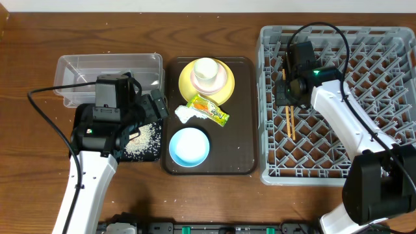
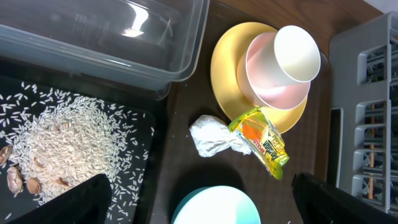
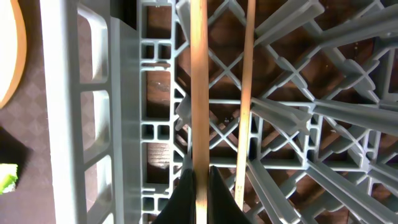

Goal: Sort waste into correct bins and load items into the dishwasher rack
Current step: 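Carry the second chopstick into the dish rack and insert it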

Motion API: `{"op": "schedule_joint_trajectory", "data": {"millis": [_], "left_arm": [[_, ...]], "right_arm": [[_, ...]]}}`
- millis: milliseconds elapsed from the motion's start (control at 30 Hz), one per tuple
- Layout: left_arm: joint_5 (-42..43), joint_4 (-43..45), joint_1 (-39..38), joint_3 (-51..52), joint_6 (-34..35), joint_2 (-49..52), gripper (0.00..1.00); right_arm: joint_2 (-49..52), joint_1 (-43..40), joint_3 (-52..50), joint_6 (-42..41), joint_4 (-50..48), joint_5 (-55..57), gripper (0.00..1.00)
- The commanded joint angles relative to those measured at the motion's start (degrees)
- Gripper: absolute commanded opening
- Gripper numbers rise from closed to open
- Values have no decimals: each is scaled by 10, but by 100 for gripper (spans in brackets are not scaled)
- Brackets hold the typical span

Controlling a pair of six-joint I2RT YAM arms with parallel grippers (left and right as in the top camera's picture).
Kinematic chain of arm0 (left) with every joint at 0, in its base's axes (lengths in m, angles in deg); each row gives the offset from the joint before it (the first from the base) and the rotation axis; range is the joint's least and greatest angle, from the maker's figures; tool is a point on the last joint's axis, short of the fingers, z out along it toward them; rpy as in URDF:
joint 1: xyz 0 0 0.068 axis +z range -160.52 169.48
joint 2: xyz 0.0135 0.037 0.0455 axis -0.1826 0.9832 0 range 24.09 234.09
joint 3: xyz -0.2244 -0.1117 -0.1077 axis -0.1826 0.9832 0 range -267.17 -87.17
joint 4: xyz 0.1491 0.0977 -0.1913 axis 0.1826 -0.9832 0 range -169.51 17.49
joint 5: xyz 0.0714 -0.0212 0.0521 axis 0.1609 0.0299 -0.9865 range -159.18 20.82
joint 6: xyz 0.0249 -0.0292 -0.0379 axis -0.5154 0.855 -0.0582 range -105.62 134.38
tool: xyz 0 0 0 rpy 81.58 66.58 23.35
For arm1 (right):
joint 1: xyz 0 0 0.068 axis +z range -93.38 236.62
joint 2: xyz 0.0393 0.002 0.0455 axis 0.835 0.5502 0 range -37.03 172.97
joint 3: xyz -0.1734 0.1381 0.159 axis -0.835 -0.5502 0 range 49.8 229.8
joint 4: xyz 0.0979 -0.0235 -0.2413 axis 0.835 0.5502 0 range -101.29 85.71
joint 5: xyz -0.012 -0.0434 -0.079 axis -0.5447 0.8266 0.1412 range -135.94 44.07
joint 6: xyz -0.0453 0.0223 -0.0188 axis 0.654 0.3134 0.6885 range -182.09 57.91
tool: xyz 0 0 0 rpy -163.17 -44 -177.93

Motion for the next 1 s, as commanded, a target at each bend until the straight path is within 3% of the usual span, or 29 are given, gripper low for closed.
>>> {"op": "schedule_joint_trajectory", "data": {"millis": [0, 467, 667, 967], "left_arm": [[-3, 0, 3, -8, -5, 2, 95], [-3, 0, 3, -8, -5, 2, 95], [-3, 0, 3, -8, -5, 2, 95], [-3, 0, 3, -8, -5, 2, 95]], "right_arm": [[5, -2, -10, -18, -9, -6, 1], [5, -2, -74, -23, -78, -6, 3], [5, -2, -76, -22, -79, -6, 21], [0, -2, -49, -21, -77, -20, 20]]}}
